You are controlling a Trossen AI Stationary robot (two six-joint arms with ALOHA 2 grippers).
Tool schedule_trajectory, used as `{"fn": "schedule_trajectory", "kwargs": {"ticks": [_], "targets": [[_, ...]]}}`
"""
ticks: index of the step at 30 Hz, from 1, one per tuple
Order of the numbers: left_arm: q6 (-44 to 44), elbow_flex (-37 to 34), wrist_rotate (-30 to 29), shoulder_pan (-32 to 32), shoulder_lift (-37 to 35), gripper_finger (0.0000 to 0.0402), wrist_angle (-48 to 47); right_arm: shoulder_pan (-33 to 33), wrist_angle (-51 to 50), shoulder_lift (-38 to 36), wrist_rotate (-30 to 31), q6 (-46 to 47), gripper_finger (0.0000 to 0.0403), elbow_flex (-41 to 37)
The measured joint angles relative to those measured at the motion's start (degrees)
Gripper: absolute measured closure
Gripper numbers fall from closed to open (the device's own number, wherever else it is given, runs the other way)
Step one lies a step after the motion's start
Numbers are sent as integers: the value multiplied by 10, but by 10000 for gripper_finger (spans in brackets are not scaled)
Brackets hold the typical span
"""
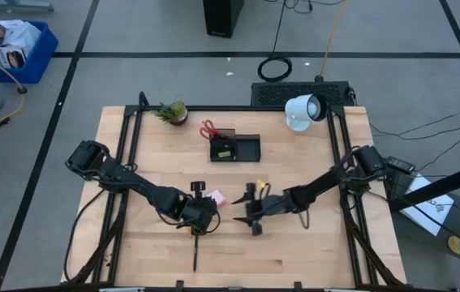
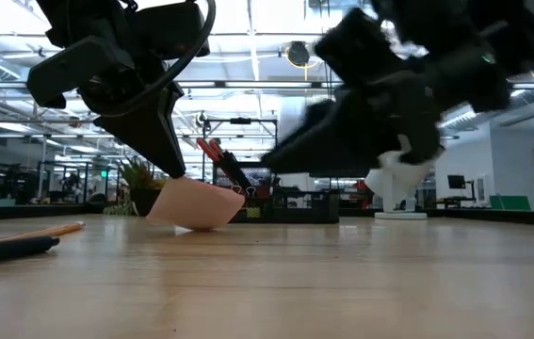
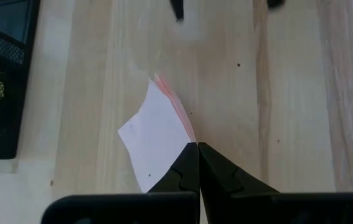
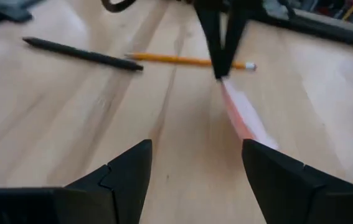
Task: Pick and place office supplies into organizer
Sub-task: Put the sticky note into the mesh organizer
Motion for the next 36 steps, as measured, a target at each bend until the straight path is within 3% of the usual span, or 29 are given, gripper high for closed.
{"fn": "schedule_trajectory", "kwargs": {"ticks": [7,16,24,28,34,36], "targets": [[-1,0,2,0,0,401,3,13,-103,65,147,-186,163,105],[-1,0,7,0,0,401,10,15,-107,128,147,-229,164,176],[-1,0,11,0,0,401,12,-6,-118,130,176,-238,178,179],[-1,0,11,0,0,401,12,-5,-121,130,175,-231,232,179],[0,0,11,0,0,402,19,-4,-130,129,175,-235,376,179],[-1,0,10,0,0,401,34,-3,-131,129,178,-229,393,179]]}}
